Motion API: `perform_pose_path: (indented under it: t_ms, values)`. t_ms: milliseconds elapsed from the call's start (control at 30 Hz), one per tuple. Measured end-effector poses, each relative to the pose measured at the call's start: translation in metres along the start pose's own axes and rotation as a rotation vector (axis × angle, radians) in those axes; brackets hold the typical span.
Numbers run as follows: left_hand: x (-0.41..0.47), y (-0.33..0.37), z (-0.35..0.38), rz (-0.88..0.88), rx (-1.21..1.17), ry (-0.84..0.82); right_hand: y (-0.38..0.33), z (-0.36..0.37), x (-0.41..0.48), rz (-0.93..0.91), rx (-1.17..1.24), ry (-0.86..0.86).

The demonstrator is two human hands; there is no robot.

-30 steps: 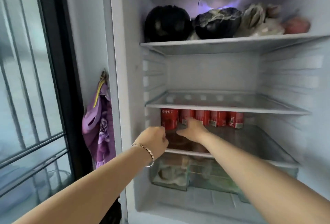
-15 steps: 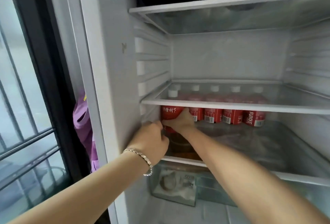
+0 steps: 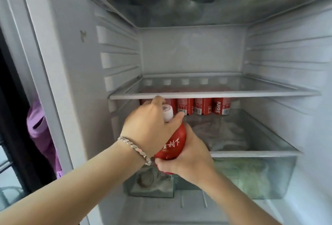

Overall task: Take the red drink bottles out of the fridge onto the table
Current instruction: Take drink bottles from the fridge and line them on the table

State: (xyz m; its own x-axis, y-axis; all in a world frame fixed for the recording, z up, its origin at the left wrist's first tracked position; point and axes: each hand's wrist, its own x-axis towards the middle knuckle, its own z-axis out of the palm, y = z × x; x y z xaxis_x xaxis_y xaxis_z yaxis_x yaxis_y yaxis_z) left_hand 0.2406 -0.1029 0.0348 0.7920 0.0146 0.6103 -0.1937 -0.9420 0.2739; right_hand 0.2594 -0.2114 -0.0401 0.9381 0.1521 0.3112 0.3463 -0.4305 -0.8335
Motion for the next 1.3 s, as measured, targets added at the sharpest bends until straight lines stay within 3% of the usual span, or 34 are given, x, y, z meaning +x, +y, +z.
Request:
perform_pose_path:
  t_ms: [100,233,267,333,400,433,500,600,800,1000,1233,1300]
  values:
    - [0.007,0.015,0.007,0.157,0.063,-0.012,0.003,-0.013,-0.006,-0.042,-0.025,-0.023]
    - [0.018,0.027,0.015,0.236,0.106,-0.062,0.013,-0.062,0.009,0.001,0.016,-0.433]
    - [0.019,0.03,0.017,0.25,0.117,-0.05,0.021,-0.073,0.019,0.015,0.071,-0.389]
    - [0.019,0.03,0.02,0.28,0.139,-0.006,0.037,-0.09,0.047,0.135,0.221,-0.075]
    - [0.018,0.031,0.025,0.297,0.123,0.038,0.056,-0.103,0.079,0.338,0.202,0.255]
    - [0.017,0.03,0.026,0.303,0.117,0.058,0.067,-0.105,0.098,0.441,0.152,0.303]
    - [0.018,0.029,0.029,0.32,0.097,0.092,0.081,-0.107,0.125,0.505,0.035,0.275]
    - [0.02,0.024,0.032,0.34,0.048,0.11,0.099,-0.109,0.154,0.458,-0.055,0.269]
    - [0.023,0.019,0.038,0.389,0.032,0.173,0.115,-0.108,0.186,0.486,0.094,0.433]
    - [0.025,0.016,0.041,0.422,0.029,0.213,0.103,-0.106,0.161,0.439,0.064,0.537]
    - [0.023,0.019,0.035,0.367,0.076,0.133,0.082,-0.095,0.091,0.493,0.079,0.354]
    - [0.023,0.021,0.032,0.357,0.071,0.109,0.074,-0.092,0.063,0.441,0.097,0.373]
